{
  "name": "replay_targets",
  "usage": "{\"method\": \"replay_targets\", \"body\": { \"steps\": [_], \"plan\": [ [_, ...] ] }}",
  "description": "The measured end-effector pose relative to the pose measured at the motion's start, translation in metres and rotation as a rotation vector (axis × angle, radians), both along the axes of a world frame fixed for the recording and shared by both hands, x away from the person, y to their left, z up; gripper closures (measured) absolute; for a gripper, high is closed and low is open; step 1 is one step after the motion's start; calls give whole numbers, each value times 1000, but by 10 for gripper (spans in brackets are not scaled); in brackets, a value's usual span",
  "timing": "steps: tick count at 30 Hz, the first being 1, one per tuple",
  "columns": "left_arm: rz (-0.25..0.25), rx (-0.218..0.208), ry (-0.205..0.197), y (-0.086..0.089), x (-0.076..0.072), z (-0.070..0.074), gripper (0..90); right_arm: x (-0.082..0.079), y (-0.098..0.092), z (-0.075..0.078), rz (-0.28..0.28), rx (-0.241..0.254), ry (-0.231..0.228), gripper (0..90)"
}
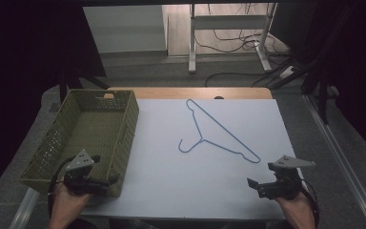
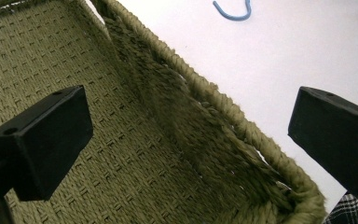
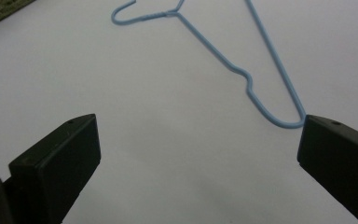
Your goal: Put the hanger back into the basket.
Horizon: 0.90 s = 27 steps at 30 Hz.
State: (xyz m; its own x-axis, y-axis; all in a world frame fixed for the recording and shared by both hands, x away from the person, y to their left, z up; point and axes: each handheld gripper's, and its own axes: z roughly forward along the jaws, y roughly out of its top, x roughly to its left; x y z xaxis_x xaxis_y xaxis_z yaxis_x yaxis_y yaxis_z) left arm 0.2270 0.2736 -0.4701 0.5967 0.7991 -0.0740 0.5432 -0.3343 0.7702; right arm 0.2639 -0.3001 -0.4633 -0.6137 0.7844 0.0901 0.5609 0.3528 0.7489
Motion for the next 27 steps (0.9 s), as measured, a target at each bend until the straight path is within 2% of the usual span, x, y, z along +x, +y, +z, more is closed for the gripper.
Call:
{"method": "replay_targets", "body": {
  "steps": [6,15,21,27],
  "plan": [
    [-5,-1,-5,-1,0,-1,4,-1,2,1,-5,-17,-18,0],
    [-10,0,-3,-2,0,0,7,1,3,-4,4,-22,14,0],
    [-12,3,-4,-3,0,2,7,2,3,-4,-2,-29,2,0],
    [-13,-13,-6,-5,-1,6,8,3,5,-1,2,-20,-4,0]
  ]
}}
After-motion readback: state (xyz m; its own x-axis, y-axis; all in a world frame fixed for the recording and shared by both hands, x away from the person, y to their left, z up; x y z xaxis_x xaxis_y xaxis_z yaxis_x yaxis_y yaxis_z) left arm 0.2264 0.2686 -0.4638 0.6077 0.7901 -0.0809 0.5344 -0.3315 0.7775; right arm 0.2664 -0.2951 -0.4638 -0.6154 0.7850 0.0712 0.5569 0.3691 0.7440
